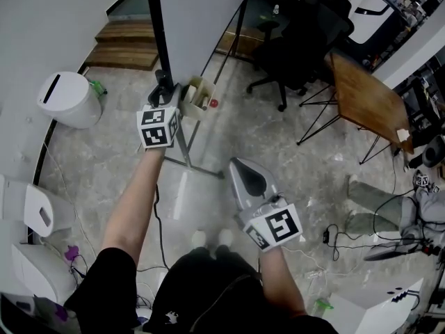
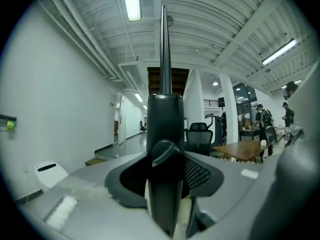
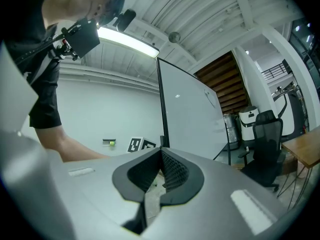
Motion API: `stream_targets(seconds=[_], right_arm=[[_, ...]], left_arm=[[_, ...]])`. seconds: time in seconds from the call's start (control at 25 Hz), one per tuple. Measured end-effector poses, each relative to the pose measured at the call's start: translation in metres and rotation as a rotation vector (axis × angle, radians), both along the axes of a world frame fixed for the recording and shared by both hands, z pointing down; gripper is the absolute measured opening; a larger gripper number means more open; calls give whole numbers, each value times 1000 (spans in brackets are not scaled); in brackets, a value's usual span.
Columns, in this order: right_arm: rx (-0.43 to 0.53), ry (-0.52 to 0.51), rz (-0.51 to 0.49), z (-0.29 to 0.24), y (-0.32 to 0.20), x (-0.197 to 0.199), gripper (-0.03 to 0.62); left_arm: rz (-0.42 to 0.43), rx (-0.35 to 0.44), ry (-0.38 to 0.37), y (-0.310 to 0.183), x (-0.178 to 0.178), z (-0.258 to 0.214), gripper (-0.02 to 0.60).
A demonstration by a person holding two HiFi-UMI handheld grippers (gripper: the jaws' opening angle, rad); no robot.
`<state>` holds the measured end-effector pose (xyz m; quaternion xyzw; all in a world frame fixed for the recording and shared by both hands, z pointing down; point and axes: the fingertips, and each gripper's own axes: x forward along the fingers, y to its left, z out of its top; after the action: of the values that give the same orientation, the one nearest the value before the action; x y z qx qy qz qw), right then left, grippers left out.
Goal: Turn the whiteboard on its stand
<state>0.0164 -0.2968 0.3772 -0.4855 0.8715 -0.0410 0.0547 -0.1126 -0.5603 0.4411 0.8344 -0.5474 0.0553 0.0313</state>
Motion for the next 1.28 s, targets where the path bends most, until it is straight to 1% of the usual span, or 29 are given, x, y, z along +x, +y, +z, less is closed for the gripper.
stream_targets(seconds=[0.4, 0.6, 0.8, 1.0, 1.16, 1.28], right_arm=[[9, -3, 18, -4, 13, 0, 5], [13, -4, 26, -2, 20, 1, 5], [17, -2, 16, -3, 27, -7, 5], [21, 0, 15, -3, 34, -7, 5], [24, 0, 16, -6, 39, -10, 5], [20, 2, 25, -6, 43, -4, 5]], left_arm=[[-9, -11, 3, 11, -6, 0, 192], [-3, -16, 3, 24, -12, 1, 192], [-12, -14, 8, 38, -21, 2, 192], [-9, -18, 4, 50, -21, 3, 192], [-21, -31, 4, 54, -23, 2, 192], [-35, -36, 10, 65, -26, 0, 192]])
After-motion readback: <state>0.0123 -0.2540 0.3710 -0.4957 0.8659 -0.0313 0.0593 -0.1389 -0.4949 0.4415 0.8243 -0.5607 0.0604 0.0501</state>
